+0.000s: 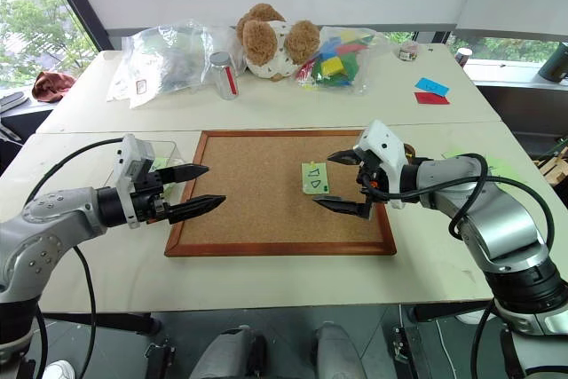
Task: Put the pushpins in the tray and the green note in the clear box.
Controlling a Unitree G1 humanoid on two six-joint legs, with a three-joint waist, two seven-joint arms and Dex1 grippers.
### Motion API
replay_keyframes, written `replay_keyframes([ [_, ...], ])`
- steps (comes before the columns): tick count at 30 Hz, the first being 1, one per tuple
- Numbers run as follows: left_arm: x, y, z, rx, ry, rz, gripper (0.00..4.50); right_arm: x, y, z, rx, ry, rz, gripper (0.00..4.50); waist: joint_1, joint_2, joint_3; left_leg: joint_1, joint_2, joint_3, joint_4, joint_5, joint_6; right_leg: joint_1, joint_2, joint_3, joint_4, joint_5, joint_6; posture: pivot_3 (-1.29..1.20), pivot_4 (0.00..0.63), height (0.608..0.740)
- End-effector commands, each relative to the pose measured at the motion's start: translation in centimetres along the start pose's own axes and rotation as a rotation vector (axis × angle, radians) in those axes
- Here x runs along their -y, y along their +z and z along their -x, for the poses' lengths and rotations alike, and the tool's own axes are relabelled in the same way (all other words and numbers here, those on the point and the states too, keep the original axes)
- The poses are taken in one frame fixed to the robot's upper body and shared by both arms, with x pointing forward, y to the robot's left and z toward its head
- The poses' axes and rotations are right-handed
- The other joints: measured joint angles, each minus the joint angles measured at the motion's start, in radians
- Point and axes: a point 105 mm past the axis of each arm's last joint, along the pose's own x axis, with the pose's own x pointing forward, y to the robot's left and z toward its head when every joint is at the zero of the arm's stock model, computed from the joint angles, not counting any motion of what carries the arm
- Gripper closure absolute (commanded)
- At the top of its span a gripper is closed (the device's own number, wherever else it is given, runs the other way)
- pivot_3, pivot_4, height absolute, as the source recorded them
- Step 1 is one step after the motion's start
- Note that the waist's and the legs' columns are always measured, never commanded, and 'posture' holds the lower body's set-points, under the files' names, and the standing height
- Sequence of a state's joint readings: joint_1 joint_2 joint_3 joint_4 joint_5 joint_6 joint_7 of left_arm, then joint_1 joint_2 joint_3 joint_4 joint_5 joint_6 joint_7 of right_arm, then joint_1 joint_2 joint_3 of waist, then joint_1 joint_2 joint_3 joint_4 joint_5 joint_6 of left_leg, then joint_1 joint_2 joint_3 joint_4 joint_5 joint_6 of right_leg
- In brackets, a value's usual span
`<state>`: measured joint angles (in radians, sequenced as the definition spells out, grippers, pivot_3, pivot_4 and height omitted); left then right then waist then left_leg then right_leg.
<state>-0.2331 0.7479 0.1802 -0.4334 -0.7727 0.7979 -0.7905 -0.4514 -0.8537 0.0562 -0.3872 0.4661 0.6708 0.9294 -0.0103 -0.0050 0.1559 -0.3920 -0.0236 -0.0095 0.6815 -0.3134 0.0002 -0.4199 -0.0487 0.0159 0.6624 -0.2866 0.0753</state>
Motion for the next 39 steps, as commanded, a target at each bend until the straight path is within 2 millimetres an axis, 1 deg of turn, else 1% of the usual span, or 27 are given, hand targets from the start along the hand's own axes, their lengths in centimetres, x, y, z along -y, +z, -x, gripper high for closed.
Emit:
replay_keyframes([
  [1,0.4,0.6,-0.2,0.024,-0.003,-0.033,0.03,0.3,1.0,0.2,0.023,-0.014,0.044,0.00,0.000,0.000,0.000,0.000,0.000,0.000,0.000,0.000,0.000,0.000,0.000,0.000,0.000,0.000,0.000,0.00,0.150,0.740],
  [4,0.6,0.0,-0.6,0.007,-0.013,-0.032,0.03,0.4,1.0,0.2,0.025,-0.020,0.043,0.00,0.000,0.000,0.000,0.000,0.000,0.000,0.000,0.000,0.000,0.000,0.000,0.000,0.000,0.000,0.000,0.00,0.150,0.740],
  [9,0.6,-0.1,-1.5,0.033,-0.012,-0.027,0.03,0.7,0.7,0.3,0.017,-0.027,0.041,0.00,0.000,0.000,0.000,0.000,0.000,0.000,0.000,0.000,0.000,0.000,0.000,0.000,0.000,0.000,0.000,0.00,0.150,0.740],
  [10,0.5,-0.4,-1.9,0.038,-0.008,-0.023,0.27,0.9,0.7,0.3,0.013,-0.037,0.043,0.00,0.000,0.000,0.000,0.000,0.000,0.000,0.000,0.000,0.000,0.000,0.000,0.000,0.000,0.000,0.000,0.00,0.150,0.740],
  [12,0.6,-0.9,-2.7,0.041,-0.010,-0.018,0.89,1.2,0.7,0.4,0.015,-0.055,0.045,0.00,0.001,0.000,0.000,0.000,0.000,0.000,0.000,0.000,0.000,0.000,0.000,0.000,0.000,0.000,0.000,0.00,0.150,0.740],
  [13,0.7,-1.4,-3.3,0.026,-0.014,-0.031,1.33,1.4,0.8,0.3,0.022,-0.071,0.037,0.00,0.001,0.000,0.000,0.000,0.000,0.000,0.000,0.000,0.000,0.000,0.000,0.000,0.000,0.000,0.000,0.00,0.150,0.740],
  [16,0.7,-2.8,-5.0,-0.012,-0.021,-0.060,2.83,1.7,0.6,-0.5,0.027,-0.110,0.009,0.00,0.000,0.000,0.000,0.000,0.000,0.000,0.000,0.000,0.000,0.000,0.000,0.000,0.000,0.000,0.000,0.00,0.150,0.740],
  [17,0.4,-2.9,-5.5,-0.006,-0.009,-0.067,3.54,1.8,0.4,-0.9,0.022,-0.123,-0.007,0.00,0.000,0.000,0.000,0.000,0.000,0.000,0.000,0.000,0.000,0.000,0.000,0.000,0.000,0.000,0.000,0.00,0.150,0.740],
  [18,0.0,-3.1,-6.0,0.004,0.009,-0.055,3.81,2.1,0.1,-1.3,0.006,-0.147,-0.014,0.00,0.000,0.000,0.000,0.000,0.000,0.000,0.000,0.000,0.000,0.000,0.000,0.000,0.000,0.000,0.000,0.00,0.150,0.740],
  [19,-0.4,-3.3,-6.6,0.005,0.020,-0.054,4.36,2.5,-0.1,-1.6,-0.005,-0.168,-0.022,0.00,0.001,0.000,0.000,0.000,0.000,0.000,0.000,0.000,0.000,0.000,0.000,0.000,0.000,0.000,0.000,0.00,0.150,0.740],
  [20,-0.6,-3.7,-7.1,-0.005,0.027,-0.066,4.44,2.9,-0.2,-2.1,-0.009,-0.191,-0.040,0.00,0.000,0.000,0.000,0.000,0.000,0.000,0.000,0.000,0.000,0.000,0.000,0.000,0.000,0.000,0.000,0.00,0.150,0.740],
  [24,-1.1,-4.7,-8.8,0.002,0.033,-0.035,4.44,4.6,-0.9,-3.7,-0.042,-0.269,-0.100,0.00,-0.001,0.000,0.000,0.000,0.000,0.000,0.001,0.000,0.000,-0.001,0.000,0.000,0.001,0.000,0.000,0.00,0.150,0.740],
  [26,-0.9,-5.4,-9.2,-0.014,0.019,-0.035,4.44,5.0,-1.2,-4.5,-0.053,-0.281,-0.118,0.00,-0.001,0.000,0.000,-0.001,0.000,0.000,0.000,0.000,-0.001,-0.002,0.000,0.000,0.001,0.000,0.000,0.00,0.150,0.740],
  [29,-0.9,-7.1,-9.3,-0.063,0.022,-0.026,4.44,5.5,-2.2,-6.0,-0.082,-0.305,-0.158,0.00,-0.002,0.000,0.000,-0.002,0.000,0.001,0.000,0.003,-0.004,-0.004,0.001,0.000,0.001,0.000,0.000,0.00,0.150,0.740],
  [32,-1.0,-8.0,-9.2,-0.077,0.035,-0.012,4.44,6.1,-2.9,-7.1,-0.089,-0.320,-0.190,0.00,-0.002,0.000,0.000,-0.002,0.000,0.001,0.000,0.003,-0.005,-0.004,0.001,0.000,0.001,0.000,0.000,0.00,0.150,0.740],
  [34,-1.1,-8.1,-9.3,-0.078,0.041,-0.013,4.50,6.4,-3.1,-7.7,-0.087,-0.322,-0.201,0.54,-0.002,0.000,0.000,-0.002,0.000,0.001,0.001,0.002,-0.003,-0.004,0.001,0.000,0.002,0.000,0.000,0.00,0.150,0.740],
  [37,-1.2,-8.1,-9.3,-0.074,0.047,-0.014,4.50,6.7,-3.4,-8.3,-0.091,-0.323,-0.214,1.81,-0.002,0.000,0.000,-0.002,0.000,0.001,0.001,0.001,-0.001,-0.004,0.001,0.000,0.002,0.000,0.000,0.00,0.150,0.740],
  [39,-1.3,-8.1,-9.3,-0.074,0.052,-0.016,4.50,6.8,-3.6,-8.7,-0.097,-0.321,-0.223,1.81,-0.002,0.000,0.000,-0.002,0.000,0.001,0.001,0.001,-0.002,-0.004,0.001,0.000,0.002,0.000,0.000,0.00,0.150,0.740],
])
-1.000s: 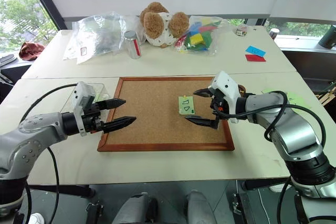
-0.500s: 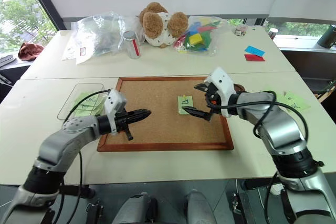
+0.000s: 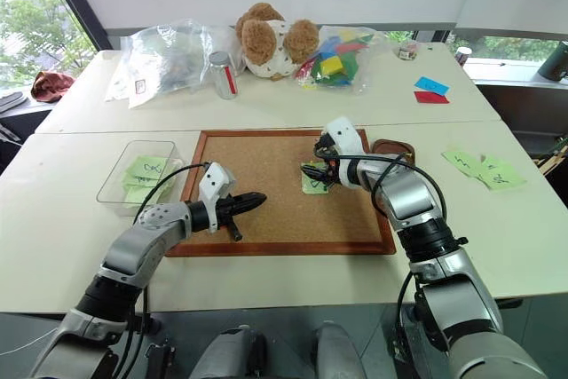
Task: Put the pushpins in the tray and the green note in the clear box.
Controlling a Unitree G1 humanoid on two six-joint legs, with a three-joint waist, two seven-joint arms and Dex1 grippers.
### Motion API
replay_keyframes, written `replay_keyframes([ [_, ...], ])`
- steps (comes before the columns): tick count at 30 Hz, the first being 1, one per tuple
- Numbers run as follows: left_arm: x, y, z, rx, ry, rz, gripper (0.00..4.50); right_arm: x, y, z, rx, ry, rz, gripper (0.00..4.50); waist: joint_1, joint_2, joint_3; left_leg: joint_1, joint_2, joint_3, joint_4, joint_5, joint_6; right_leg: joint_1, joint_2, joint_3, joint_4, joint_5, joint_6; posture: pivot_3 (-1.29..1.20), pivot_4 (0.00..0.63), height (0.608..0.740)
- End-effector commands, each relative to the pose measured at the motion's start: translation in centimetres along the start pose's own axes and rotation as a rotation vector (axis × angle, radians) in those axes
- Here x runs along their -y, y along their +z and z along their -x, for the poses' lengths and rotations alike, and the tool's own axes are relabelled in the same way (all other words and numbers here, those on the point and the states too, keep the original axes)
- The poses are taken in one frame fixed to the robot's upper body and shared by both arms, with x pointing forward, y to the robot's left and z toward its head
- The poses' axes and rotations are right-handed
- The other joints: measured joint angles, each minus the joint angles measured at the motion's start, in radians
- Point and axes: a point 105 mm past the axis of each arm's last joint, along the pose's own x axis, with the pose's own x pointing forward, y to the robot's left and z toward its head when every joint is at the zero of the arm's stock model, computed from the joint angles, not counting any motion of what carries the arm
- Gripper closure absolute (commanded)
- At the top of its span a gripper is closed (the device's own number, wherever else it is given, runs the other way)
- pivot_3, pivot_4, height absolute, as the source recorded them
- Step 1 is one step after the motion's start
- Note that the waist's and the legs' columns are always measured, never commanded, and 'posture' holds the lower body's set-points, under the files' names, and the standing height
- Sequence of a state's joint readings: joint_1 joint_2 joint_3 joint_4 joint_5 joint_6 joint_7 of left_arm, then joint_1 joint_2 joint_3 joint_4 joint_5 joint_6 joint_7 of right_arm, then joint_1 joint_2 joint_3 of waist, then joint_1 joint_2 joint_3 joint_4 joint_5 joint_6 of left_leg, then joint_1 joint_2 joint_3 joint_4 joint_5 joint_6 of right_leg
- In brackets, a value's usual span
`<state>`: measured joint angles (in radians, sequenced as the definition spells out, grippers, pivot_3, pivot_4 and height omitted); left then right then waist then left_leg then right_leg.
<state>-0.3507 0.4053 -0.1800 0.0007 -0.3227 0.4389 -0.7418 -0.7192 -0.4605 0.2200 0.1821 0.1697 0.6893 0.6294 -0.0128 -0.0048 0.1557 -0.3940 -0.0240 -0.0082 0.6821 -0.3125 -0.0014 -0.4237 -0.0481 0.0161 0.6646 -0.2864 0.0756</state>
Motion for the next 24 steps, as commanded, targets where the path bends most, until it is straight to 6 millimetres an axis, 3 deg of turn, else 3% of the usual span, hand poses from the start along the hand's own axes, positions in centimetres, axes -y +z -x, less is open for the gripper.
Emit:
replay_keyframes([
  [1,-0.2,-0.6,0.1,-0.014,0.018,0.002,4.50,0.4,1.5,-0.3,0.043,-0.014,0.021,1.81,0.001,0.000,0.000,0.000,0.000,0.000,0.000,0.000,0.000,0.000,0.000,0.000,0.000,0.000,0.000,0.00,0.150,0.740],
  [12,0.0,-0.8,0.1,-0.011,0.025,0.019,4.50,0.8,1.1,-0.5,0.038,-0.016,0.000,1.81,0.000,0.000,0.000,0.000,0.000,0.000,0.000,0.000,0.000,0.000,0.000,0.000,0.000,0.000,0.000,0.00,0.150,0.740],
  [15,0.0,-0.9,0.1,-0.013,0.025,0.021,4.50,0.8,1.1,-0.4,0.037,-0.010,0.001,2.63,0.000,0.000,0.000,0.000,0.000,0.000,0.000,0.000,0.000,0.000,0.000,0.000,0.000,0.000,0.000,0.00,0.150,0.740],
  [19,0.0,-1.0,0.2,-0.017,0.027,0.023,4.50,0.7,1.0,-0.4,0.036,-0.006,-0.003,4.46,0.000,0.000,0.000,0.000,0.000,0.000,0.000,0.000,0.000,0.000,0.000,0.000,0.000,0.000,0.000,0.00,0.150,0.740],
  [24,0.0,-1.5,0.5,-0.037,0.028,0.030,4.50,0.7,2.4,0.5,0.082,0.004,-0.006,4.46,-0.001,0.000,0.000,0.000,0.000,0.000,0.000,0.000,0.000,0.000,0.000,0.000,0.000,0.000,0.000,0.00,0.150,0.740],
])
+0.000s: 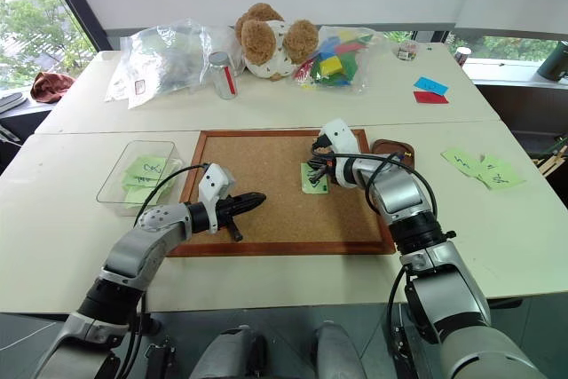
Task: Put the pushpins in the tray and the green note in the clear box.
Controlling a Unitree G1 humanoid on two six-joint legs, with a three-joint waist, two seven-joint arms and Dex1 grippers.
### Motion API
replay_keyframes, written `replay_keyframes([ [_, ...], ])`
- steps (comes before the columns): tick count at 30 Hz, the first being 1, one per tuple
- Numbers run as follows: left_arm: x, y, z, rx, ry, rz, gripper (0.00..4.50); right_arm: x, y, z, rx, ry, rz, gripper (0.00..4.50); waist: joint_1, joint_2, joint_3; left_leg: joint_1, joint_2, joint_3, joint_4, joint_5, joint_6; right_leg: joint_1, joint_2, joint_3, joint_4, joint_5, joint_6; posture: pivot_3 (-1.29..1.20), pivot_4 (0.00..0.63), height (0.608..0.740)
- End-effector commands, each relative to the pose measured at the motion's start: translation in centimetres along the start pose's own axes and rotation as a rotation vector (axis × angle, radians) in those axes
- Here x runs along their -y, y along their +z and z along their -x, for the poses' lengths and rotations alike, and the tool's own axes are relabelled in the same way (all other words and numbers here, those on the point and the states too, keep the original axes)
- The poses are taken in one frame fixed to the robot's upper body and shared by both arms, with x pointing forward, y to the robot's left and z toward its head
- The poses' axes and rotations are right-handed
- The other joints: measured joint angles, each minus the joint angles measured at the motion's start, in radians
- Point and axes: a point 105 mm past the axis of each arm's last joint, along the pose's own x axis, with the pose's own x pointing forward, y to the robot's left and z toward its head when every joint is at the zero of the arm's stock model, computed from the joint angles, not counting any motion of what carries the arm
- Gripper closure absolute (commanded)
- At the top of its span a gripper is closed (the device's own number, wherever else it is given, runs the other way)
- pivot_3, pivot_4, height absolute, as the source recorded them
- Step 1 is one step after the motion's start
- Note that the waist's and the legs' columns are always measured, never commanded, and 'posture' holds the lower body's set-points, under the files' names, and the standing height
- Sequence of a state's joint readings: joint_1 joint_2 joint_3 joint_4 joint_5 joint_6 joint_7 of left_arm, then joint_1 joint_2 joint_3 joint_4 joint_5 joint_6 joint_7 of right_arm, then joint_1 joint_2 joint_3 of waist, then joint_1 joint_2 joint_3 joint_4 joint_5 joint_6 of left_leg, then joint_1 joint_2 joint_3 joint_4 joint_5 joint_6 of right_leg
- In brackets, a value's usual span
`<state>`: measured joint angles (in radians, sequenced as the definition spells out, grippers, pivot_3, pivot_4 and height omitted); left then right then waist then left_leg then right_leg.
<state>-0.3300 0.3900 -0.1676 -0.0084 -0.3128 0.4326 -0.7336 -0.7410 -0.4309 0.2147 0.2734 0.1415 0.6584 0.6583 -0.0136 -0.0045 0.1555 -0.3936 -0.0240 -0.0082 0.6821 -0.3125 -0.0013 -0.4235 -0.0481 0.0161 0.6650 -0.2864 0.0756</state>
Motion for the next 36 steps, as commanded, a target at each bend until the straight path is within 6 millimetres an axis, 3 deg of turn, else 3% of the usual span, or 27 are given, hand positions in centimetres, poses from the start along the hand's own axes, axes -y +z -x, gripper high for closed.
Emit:
replay_keyframes([
  [1,0.0,-1.5,0.5,-0.056,0.013,0.021,4.50,0.6,3.5,1.7,0.117,-0.014,0.019,4.46,0.000,0.000,0.000,0.000,0.000,0.000,0.000,0.000,0.000,0.000,0.000,0.000,0.000,0.000,0.000,0.00,0.150,0.740],
  [10,0.5,-2.6,0.3,-0.108,-0.006,0.041,4.50,1.4,6.0,4.3,0.183,-0.057,0.015,4.46,0.000,0.001,0.000,0.000,0.000,0.000,-0.001,0.000,0.000,0.000,0.000,0.000,0.000,0.000,0.000,0.00,0.150,0.740],
  [14,0.6,-2.7,0.3,-0.111,-0.015,0.045,4.50,4.0,6.4,5.9,0.207,-0.169,-0.007,4.46,0.000,0.001,-0.001,0.000,0.000,0.000,-0.001,0.000,0.000,0.000,0.000,0.000,0.000,0.000,0.000,0.00,0.150,0.740],
  [17,0.6,-2.7,0.3,-0.113,-0.015,0.041,4.50,6.2,5.4,6.9,0.187,-0.256,-0.037,4.46,0.001,0.001,-0.001,0.001,0.000,0.000,-0.001,0.000,0.000,0.000,0.000,0.000,0.000,0.000,0.000,0.00,0.150,0.740],
  [24,0.6,-2.8,0.3,-0.115,-0.015,0.037,4.50,11.4,0.9,8.6,0.087,-0.444,-0.117,4.46,0.000,0.002,-0.001,0.001,0.000,0.000,-0.001,0.000,0.000,0.001,0.000,0.000,0.000,0.000,0.000,0.00,0.150,0.740],
  [28,0.6,-2.8,0.3,-0.116,-0.016,0.035,4.50,12.6,-1.0,9.0,0.053,-0.477,-0.159,4.46,-0.001,0.002,-0.002,0.001,0.000,0.001,-0.001,0.000,0.000,0.001,0.000,0.000,0.000,0.000,0.000,0.00,0.150,0.740],
  [36,0.6,-2.9,0.4,-0.116,-0.017,0.035,4.50,12.9,-3.3,8.2,0.013,-0.460,-0.207,4.46,-0.001,0.003,-0.002,0.001,0.000,0.001,-0.001,0.000,0.000,0.001,0.000,0.000,0.000,0.000,0.000,0.00,0.150,0.740],
])
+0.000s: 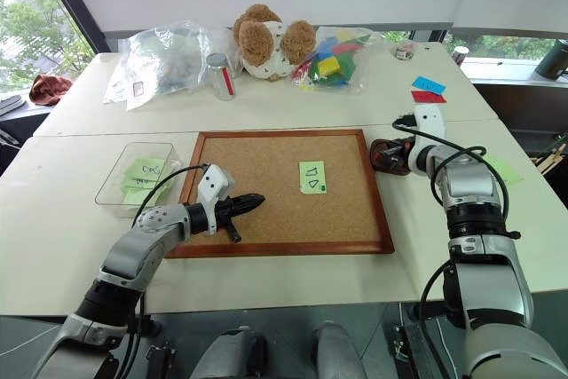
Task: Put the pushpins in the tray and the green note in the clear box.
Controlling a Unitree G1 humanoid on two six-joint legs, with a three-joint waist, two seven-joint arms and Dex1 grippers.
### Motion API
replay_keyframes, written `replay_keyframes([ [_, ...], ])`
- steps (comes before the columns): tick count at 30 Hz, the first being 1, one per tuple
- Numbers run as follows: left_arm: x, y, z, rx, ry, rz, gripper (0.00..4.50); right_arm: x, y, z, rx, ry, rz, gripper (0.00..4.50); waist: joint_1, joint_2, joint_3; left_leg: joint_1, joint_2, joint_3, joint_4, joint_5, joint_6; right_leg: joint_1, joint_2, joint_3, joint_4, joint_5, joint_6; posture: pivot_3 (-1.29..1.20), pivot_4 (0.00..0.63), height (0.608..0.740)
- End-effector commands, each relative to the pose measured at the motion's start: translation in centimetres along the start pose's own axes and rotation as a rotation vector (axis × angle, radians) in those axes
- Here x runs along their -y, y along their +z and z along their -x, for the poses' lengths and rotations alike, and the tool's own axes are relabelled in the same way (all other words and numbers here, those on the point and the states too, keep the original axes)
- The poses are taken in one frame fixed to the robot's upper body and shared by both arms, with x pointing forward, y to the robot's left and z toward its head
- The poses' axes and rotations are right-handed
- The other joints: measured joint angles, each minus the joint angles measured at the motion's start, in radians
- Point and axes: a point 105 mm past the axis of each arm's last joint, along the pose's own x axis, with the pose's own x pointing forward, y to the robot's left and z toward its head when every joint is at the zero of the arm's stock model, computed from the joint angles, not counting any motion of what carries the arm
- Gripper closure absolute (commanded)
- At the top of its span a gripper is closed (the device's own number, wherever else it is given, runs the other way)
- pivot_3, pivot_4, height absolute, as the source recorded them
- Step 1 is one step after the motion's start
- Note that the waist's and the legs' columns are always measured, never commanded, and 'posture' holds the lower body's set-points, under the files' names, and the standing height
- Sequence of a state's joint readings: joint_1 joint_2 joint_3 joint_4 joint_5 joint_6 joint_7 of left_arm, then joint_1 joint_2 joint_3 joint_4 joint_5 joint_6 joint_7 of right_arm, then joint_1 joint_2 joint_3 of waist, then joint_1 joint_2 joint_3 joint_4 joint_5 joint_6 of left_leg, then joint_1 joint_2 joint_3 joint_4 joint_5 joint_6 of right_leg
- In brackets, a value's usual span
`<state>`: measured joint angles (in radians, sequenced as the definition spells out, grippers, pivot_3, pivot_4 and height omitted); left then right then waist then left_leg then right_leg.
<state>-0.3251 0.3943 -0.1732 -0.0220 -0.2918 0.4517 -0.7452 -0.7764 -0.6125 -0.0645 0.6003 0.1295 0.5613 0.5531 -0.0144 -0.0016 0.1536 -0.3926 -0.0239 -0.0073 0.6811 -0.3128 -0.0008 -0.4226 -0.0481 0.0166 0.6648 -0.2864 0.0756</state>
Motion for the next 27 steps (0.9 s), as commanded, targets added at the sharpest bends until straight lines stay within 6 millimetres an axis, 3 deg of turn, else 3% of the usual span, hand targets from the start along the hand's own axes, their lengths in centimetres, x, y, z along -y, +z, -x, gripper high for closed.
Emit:
replay_keyframes([
  [1,0.4,-2.6,0.2,-0.089,-0.009,0.046,4.50,0.5,1.4,0.2,0.051,-0.006,0.006,4.46,-0.001,0.000,0.000,0.000,0.000,0.000,0.000,0.000,0.000,0.000,0.000,0.000,0.000,0.000,0.000,0.00,0.150,0.740],
  [4,0.4,-2.7,0.4,-0.091,-0.006,0.047,4.50,0.7,1.2,0.2,0.048,-0.007,0.005,3.52,0.000,0.000,0.000,0.000,0.000,0.000,0.000,0.000,0.000,0.001,0.000,0.000,0.000,0.000,0.000,0.00,0.150,0.740],
  [11,0.6,-2.8,0.5,-0.093,-0.004,0.051,4.50,1.1,2.1,0.6,0.071,-0.018,0.014,0.05,0.000,0.000,0.000,0.000,0.000,0.000,0.000,0.000,0.000,0.000,0.000,0.000,0.000,0.000,0.000,0.00,0.150,0.740],
  [19,0.5,-2.9,0.4,-0.092,-0.002,0.053,4.50,0.1,5.3,2.5,0.151,0.065,0.071,0.05,0.001,0.001,0.000,0.000,0.000,0.000,0.000,0.000,0.000,0.000,0.000,0.000,0.000,0.000,0.000,0.00,0.150,0.740],
  [24,0.4,-2.9,0.5,-0.092,0.001,0.051,4.50,-4.7,5.8,4.0,0.173,0.271,0.160,0.05,0.001,0.001,-0.001,0.000,0.000,0.000,0.000,0.000,0.000,0.001,0.000,0.000,0.000,0.000,0.000,0.00,0.150,0.740],
  [27,0.4,-2.9,0.6,-0.091,0.003,0.051,4.50,-8.3,5.0,4.6,0.172,0.387,0.207,0.05,0.002,0.001,-0.001,0.000,0.000,0.000,0.000,0.000,0.001,0.001,0.000,0.000,0.000,0.000,0.000,0.00,0.150,0.740],
])
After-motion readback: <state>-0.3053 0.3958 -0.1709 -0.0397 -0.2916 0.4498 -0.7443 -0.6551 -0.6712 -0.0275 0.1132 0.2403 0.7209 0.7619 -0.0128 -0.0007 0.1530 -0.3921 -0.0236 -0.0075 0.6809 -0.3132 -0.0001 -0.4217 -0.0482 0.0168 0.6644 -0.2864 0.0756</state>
